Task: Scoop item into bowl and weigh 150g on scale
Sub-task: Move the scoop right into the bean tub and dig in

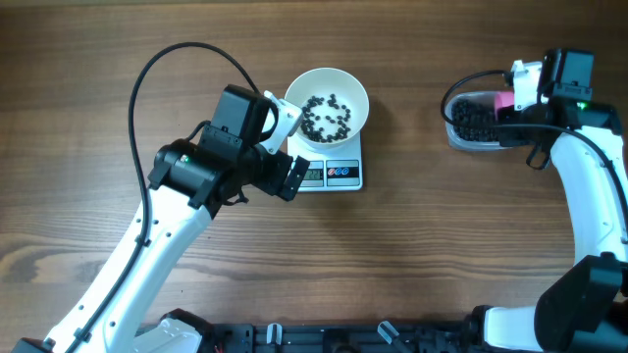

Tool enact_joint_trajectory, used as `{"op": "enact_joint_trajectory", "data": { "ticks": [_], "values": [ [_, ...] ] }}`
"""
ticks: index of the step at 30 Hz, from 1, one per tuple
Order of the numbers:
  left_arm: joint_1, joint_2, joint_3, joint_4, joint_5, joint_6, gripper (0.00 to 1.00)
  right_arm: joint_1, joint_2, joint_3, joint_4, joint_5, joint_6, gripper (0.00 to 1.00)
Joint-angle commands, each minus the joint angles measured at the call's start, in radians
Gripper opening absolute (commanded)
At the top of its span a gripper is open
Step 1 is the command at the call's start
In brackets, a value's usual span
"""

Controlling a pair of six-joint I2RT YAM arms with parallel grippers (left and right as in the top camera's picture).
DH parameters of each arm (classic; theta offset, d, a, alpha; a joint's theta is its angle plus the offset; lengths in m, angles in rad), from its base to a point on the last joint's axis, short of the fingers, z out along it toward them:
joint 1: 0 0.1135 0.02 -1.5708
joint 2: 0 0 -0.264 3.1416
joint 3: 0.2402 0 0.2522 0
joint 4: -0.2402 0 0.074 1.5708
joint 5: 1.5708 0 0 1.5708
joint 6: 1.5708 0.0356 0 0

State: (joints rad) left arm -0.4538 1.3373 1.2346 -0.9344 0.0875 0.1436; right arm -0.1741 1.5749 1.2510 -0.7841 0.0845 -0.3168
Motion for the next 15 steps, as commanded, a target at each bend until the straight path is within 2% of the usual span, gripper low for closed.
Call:
{"op": "enact_joint_trajectory", "data": {
  "ticks": [1,8,15],
  "values": [
    [-0.003,0.002,-0.010,0.003,0.016,-0.010,1.00,-0.003,0.026,-0.008,0.005,0.023,-0.024,0.04],
    [-0.003,0.002,-0.010,0.003,0.016,-0.010,1.00,-0.003,0.060,-0.009,-0.039,-0.256,-0.021,0.04],
    [-0.003,0.002,-0.010,0.003,0.015,-0.010,1.00,-0.003,0.060,-0.009,-0.041,-0.359,-0.018,0.04]
  ]
}}
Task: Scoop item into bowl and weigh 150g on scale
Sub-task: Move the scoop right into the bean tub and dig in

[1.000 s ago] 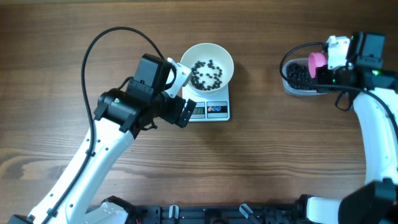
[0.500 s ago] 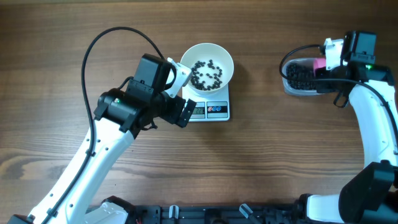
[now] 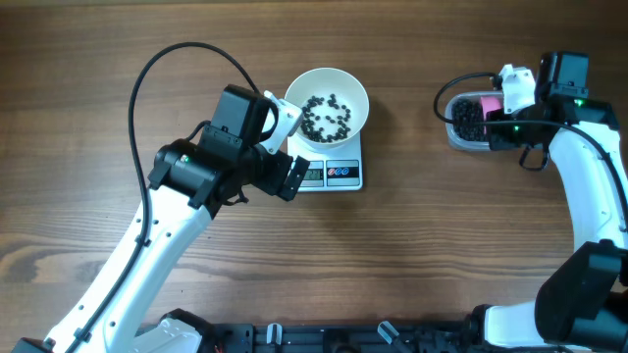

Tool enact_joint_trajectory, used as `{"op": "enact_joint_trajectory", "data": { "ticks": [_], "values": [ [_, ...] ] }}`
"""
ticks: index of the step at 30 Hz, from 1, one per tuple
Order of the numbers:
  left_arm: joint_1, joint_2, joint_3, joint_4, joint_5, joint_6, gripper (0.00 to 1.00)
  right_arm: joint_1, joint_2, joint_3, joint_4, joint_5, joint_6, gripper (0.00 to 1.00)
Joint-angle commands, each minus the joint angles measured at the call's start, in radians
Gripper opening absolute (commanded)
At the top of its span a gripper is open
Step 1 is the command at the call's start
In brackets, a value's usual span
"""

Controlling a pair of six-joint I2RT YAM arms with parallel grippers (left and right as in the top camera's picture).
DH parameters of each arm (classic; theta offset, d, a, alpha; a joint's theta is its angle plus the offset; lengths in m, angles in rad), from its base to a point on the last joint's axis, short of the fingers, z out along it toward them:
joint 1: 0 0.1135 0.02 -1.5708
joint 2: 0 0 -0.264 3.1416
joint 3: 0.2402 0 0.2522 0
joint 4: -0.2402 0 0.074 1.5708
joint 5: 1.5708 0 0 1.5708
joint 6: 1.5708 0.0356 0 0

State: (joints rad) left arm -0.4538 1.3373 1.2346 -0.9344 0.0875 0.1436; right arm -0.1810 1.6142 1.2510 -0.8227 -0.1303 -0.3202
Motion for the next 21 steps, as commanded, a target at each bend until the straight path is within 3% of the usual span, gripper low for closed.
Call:
{"op": "enact_joint_trajectory", "data": {
  "ticks": [1,10,14,21],
  "values": [
    [-0.003,0.002,-0.010,0.003,0.015,-0.010,1.00,0.003,0.020,-0.009,-0.005,-0.145,-0.016,0.04],
    [-0.003,0.002,-0.010,0.003,0.015,-0.010,1.00,-0.071,0.020,-0.009,-0.040,-0.236,-0.019,0.04],
    [-0.003,0.002,-0.010,0.003,0.016,-0.010,1.00,-0.135,0.021,-0.013,-0.054,-0.394,-0.019,0.04],
    [-0.003,0.002,-0.010,0.003,0.015,-0.010,1.00,-0.145,0.021,-0.016,-0.052,-0.403,-0.010,0.04]
  ]
}}
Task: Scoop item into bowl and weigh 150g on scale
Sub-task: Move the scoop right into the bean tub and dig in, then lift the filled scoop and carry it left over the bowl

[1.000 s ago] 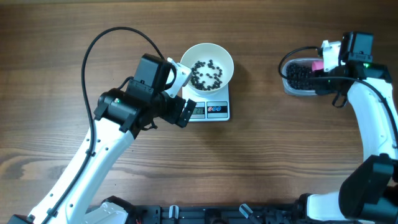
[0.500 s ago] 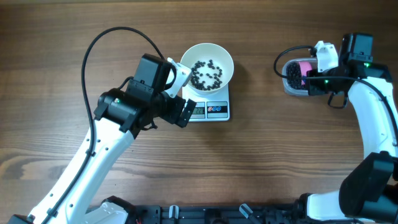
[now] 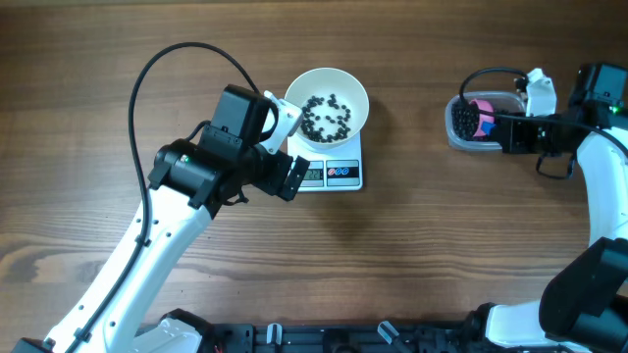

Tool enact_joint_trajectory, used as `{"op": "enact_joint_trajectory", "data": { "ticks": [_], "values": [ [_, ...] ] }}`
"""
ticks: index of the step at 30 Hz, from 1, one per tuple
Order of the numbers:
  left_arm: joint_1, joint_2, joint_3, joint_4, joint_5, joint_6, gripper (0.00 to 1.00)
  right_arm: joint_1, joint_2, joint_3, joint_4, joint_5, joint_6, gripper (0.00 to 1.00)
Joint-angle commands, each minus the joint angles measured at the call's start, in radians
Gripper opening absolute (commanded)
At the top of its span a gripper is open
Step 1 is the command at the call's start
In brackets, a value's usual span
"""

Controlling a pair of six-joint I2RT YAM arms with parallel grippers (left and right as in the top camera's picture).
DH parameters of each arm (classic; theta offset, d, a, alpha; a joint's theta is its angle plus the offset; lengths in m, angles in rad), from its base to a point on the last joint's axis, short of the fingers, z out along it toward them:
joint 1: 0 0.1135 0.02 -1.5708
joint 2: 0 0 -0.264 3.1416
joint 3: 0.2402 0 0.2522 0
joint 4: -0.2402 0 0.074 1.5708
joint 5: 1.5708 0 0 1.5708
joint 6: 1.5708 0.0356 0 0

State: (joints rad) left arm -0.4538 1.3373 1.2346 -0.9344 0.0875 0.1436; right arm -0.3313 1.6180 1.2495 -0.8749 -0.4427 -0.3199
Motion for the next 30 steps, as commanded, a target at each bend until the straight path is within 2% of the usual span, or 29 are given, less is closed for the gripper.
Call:
{"op": "enact_joint_trajectory", "data": {
  "ticks": [1,12,19,26,30],
  "values": [
    [-0.003,0.002,-0.010,0.003,0.015,-0.010,1.00,0.005,0.017,-0.014,0.002,-0.090,-0.010,0.04],
    [-0.003,0.002,-0.010,0.003,0.015,-0.010,1.00,-0.045,0.017,-0.014,0.014,-0.091,0.037,0.04],
    [-0.003,0.002,-0.010,0.003,0.015,-0.010,1.00,-0.096,0.017,-0.014,0.002,-0.166,0.042,0.04],
    [-0.003,0.002,-0.010,0.003,0.015,-0.010,1.00,-0.156,0.017,-0.014,0.005,-0.180,0.165,0.04],
    [-0.003,0.002,-0.010,0.003,0.015,-0.010,1.00,-0.182,0.017,-0.014,-0.002,-0.274,0.166,0.04]
  ]
}}
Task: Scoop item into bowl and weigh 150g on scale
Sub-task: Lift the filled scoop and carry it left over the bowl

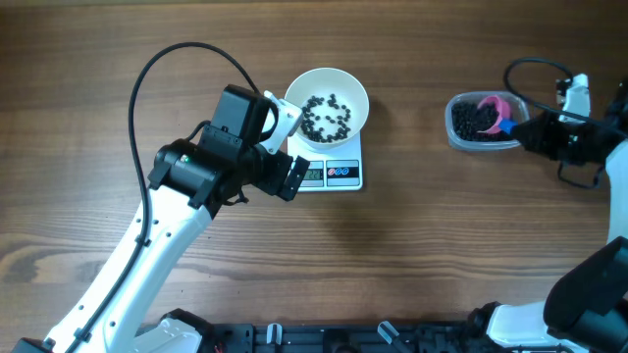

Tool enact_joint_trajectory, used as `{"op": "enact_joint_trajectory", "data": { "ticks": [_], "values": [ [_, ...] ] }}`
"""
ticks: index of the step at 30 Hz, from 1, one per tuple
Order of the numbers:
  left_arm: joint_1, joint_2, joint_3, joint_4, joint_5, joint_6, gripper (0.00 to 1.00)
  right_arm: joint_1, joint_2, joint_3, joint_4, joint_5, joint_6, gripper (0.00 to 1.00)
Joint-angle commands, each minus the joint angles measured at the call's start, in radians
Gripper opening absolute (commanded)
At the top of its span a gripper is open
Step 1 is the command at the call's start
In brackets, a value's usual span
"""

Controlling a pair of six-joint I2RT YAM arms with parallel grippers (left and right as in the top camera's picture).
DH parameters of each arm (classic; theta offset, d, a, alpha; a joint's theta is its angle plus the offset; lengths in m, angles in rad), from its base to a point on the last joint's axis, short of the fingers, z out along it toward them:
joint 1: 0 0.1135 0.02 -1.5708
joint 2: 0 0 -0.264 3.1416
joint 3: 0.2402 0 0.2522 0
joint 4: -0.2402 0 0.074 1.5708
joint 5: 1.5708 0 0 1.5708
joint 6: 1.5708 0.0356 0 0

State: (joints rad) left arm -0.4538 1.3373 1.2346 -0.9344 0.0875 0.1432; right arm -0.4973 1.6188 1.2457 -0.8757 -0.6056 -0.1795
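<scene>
A white bowl with a thin layer of dark beans stands on the small grey scale at the table's middle back. My left gripper sits at the bowl's left rim and looks shut on it. At the back right, a clear container holds a heap of dark beans. A pink scoop with a blue handle lies tilted in the container's right half. My right gripper, just right of the container, is shut on that handle.
The left arm's black cable loops over the table behind the arm. Another cable arcs above the right wrist. Bare wooden tabletop lies between the scale and the container and across the front.
My right gripper has moved to the right, and the scoop has gone from the container's left half to its right half. The left arm, bowl and scale have not moved.
The right arm first hung over the container, hiding much of it, with the scoop at its right side. Then the scoop stood in the middle, then at the left end among the beans. Now the arm is farther right, with the scoop back at the right end.
</scene>
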Motion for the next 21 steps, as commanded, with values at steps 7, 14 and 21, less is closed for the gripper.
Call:
{"op": "enact_joint_trajectory", "data": {
  "ticks": [7,14,21],
  "values": [
    [-0.003,0.002,-0.010,0.003,0.015,-0.010,1.00,-0.024,0.016,-0.010,0.008,-0.182,0.082,0.04],
    [-0.003,0.002,-0.010,0.003,0.015,-0.010,1.00,-0.024,0.016,-0.010,0.037,-0.273,0.109,0.04],
    [-0.003,0.002,-0.010,0.003,0.015,-0.010,1.00,-0.024,0.016,-0.010,0.108,-0.495,0.218,0.04]
  ]
}}
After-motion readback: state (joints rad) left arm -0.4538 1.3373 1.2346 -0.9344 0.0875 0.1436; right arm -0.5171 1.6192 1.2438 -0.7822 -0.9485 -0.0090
